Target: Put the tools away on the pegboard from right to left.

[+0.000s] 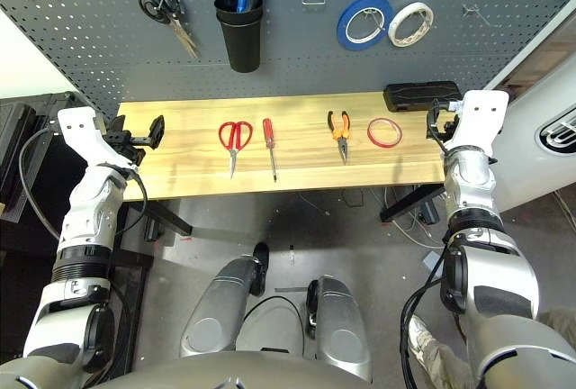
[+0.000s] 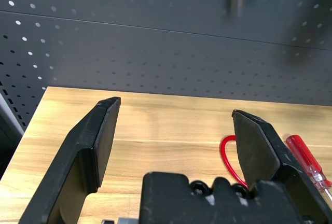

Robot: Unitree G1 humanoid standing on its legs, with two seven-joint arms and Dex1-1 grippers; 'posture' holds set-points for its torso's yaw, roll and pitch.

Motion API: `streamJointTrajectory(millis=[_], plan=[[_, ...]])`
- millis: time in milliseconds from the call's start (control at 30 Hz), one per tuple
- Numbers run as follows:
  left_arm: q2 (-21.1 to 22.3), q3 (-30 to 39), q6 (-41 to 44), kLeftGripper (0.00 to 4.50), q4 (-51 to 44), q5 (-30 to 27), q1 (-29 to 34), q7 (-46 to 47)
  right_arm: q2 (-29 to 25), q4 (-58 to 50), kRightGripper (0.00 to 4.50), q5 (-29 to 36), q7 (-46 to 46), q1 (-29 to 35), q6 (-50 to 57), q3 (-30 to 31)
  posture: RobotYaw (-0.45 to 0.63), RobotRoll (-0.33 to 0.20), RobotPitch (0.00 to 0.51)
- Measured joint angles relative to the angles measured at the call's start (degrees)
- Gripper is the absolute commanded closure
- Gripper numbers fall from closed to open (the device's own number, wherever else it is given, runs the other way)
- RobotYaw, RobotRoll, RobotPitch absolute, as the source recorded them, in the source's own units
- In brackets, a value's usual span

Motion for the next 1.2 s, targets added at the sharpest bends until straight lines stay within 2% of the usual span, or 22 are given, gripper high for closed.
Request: streamJointTrajectory(millis=[900, 1200], plan=[[-0.40, 1.67, 0.24, 0.01, -2.17, -0.05, 1.29, 2.43, 0.26, 0.76, 0.00, -0.46, 0.86, -2.34, -0.04, 0.55, 0.24, 0.000, 0.226], [-0.38, 1.67, 0.45, 0.01, -2.64, -0.09, 1.79, 2.90, 0.26, 0.83, 0.00, -1.17, 3.84, -2.92, 0.04, 1.42, 0.24, 0.000, 0.227]])
